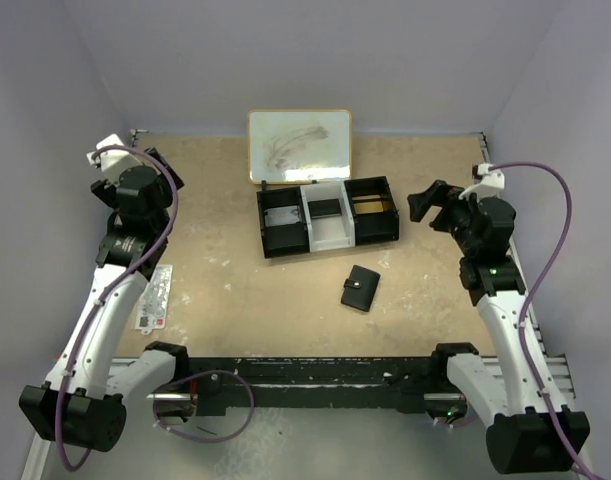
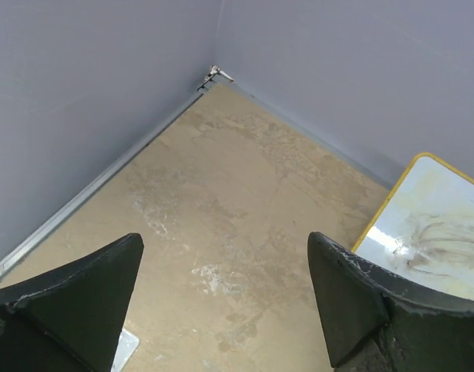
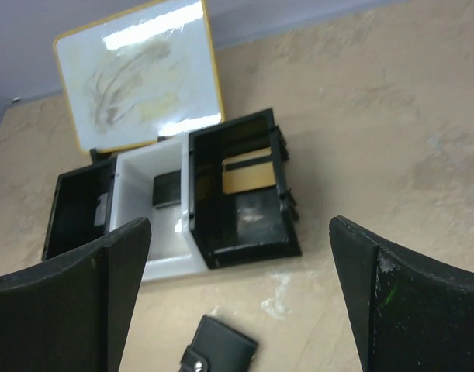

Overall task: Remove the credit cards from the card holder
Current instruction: Move the storage box to the center of the board.

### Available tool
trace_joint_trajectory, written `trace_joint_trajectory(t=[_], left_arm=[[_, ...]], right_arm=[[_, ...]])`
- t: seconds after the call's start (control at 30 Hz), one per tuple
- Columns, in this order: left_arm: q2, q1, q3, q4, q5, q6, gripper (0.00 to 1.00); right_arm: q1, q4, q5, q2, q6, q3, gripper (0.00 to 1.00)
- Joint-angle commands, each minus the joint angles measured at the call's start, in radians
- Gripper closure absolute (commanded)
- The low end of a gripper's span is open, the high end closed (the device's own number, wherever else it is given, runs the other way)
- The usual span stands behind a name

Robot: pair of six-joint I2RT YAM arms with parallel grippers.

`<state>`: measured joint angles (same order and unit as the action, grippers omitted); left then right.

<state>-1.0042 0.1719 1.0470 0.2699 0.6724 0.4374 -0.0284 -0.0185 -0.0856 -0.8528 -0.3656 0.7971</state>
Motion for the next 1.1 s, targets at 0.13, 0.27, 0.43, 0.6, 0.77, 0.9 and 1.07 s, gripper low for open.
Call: trace_joint_trajectory(t=[0.13,0.27,0.43,0.6,0.77,0.9,1.07], left_arm=[[-0.029,0.002,0.042,0.310,-0.217,0.165,0.15],[-0.063,0.000,-0.027,0.285,-0.525,0.195,0.15],[-0.032,0.003,-0.161,0.165,-0.772,0.260,0.15],[0.029,0.008,-0.210,0.222,-0.794,0.222,0.15],[0.070,0.008,-0.229,0.257,-0.794,0.217,0.16],[0.087,0.015,-0.255,0.205,-0.845,0.259,0.16],[0.070,0.050,-0.254,0.194,-0.857,0.263,0.16]], right_arm=[[-0.004,-0.017,-0.280,0.041,-0.216,-0.118,0.00],[-0.004,0.048,-0.393,-0.009,-0.283,-0.182,0.00],[-0.038,-0.011,-0.390,-0.062,-0.287,-0.224,0.03],[-0.142,-0.128,-0.258,-0.076,-0.269,-0.223,0.07],[-0.202,-0.165,-0.176,-0.074,-0.303,-0.234,0.12],[-0.225,-0.148,-0.170,-0.098,-0.317,-0.235,0.16],[-0.228,-0.145,-0.113,-0.179,-0.293,-0.182,0.16]])
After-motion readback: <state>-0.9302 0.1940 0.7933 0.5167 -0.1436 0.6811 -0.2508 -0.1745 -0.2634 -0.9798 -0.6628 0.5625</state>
